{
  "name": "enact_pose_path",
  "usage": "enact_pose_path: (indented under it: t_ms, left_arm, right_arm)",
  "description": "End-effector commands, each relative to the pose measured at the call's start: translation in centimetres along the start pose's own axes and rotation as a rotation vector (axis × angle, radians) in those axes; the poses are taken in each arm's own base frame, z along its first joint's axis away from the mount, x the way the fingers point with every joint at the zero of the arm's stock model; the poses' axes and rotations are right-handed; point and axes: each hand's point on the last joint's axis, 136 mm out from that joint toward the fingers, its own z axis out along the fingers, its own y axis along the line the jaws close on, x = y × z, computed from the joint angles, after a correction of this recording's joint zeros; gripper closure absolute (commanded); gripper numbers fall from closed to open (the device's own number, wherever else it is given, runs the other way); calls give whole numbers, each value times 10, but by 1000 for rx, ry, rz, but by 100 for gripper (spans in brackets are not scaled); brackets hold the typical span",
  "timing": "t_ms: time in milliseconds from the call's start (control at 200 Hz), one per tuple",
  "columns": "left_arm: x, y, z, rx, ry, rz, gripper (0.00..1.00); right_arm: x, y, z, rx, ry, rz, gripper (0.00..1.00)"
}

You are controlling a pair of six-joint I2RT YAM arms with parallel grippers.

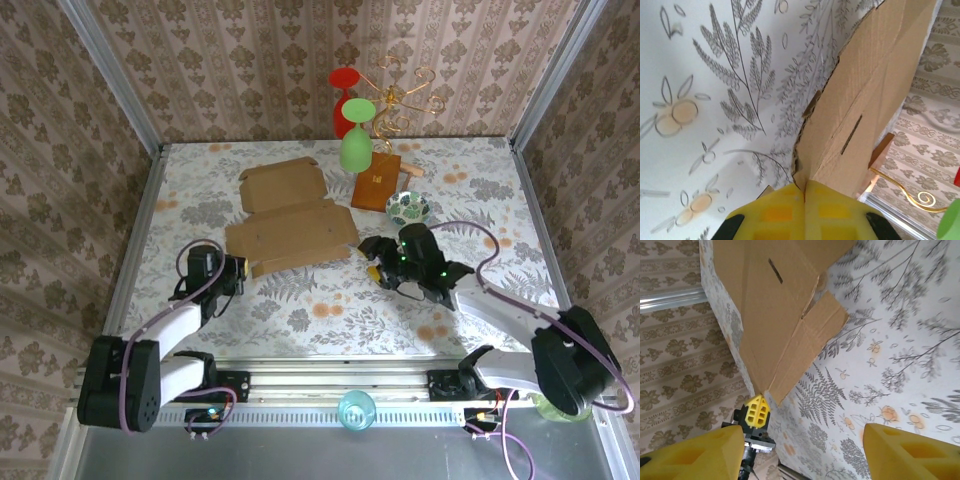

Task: Fold the paper box

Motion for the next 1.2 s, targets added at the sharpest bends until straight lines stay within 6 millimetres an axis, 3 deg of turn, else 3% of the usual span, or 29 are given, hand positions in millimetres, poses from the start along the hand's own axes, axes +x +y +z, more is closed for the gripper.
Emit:
enact_pose_path:
  t_ms: [0, 305, 480, 770, 1195]
  left_arm:
    - [0, 2, -8, -32, -33, -54, 100]
    - [7, 2, -16, -18, -19, -77, 100]
    - [11, 4, -19, -23, -7, -81, 100]
    - [14, 8, -22, -26, 4, -91, 100]
    - [19, 6, -24, -38, 26, -84, 100]
  right_arm:
    - [7, 21, 19, -89, 1, 68, 32]
    - [33, 25, 87, -133, 47, 130, 34]
    - [41, 28, 109, -144, 52, 134, 38]
    - [51, 28, 132, -165, 61, 164, 53]
    - [44, 33, 135, -192, 3, 174, 89]
